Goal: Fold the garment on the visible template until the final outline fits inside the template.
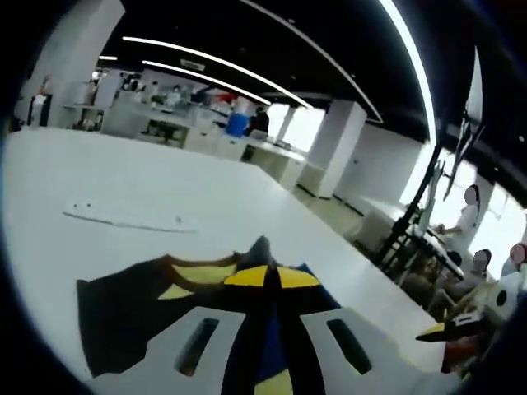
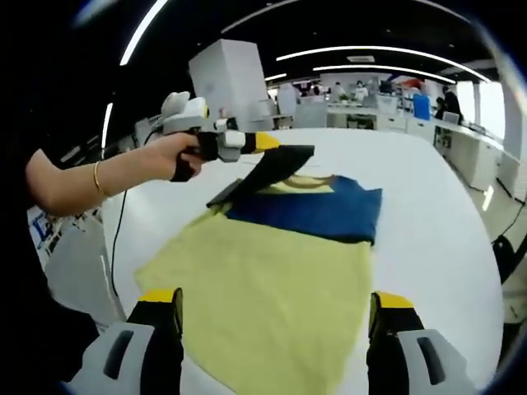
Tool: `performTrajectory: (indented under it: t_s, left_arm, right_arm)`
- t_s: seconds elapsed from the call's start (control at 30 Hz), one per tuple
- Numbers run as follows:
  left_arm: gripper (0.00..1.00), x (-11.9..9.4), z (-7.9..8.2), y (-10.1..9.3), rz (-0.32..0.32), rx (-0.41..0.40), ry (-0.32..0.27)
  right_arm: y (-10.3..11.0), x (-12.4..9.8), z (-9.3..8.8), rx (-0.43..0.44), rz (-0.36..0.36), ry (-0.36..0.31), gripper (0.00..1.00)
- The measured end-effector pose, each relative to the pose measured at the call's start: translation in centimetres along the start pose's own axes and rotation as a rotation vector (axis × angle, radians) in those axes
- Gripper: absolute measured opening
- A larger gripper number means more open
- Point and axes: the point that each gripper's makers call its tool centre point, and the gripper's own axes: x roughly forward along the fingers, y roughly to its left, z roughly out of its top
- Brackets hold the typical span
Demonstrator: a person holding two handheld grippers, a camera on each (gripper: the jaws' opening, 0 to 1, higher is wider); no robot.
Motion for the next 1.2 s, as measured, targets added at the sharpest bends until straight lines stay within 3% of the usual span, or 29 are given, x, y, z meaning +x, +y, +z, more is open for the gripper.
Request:
performTrajectory:
  t_s: [0.43,0.9,1.2]
  left_arm:
    - [0.0,2.5,-2.2,-2.5,-0.036,0.006,0.048]
    - [0.0,4.0,-7.5,-4.7,-0.089,0.04,0.189]
    - [0.0,4.7,-10.6,-5.1,-0.122,0.08,0.27]
  right_arm:
    - [-0.4,0.1,-1.6,0.014,-0.017,0.032,0.91]
    - [-1.1,0.9,-1.4,0.033,-0.047,0.014,0.92]
    - [-2.2,1.1,-2.0,-0.015,-0.098,0.059,0.91]
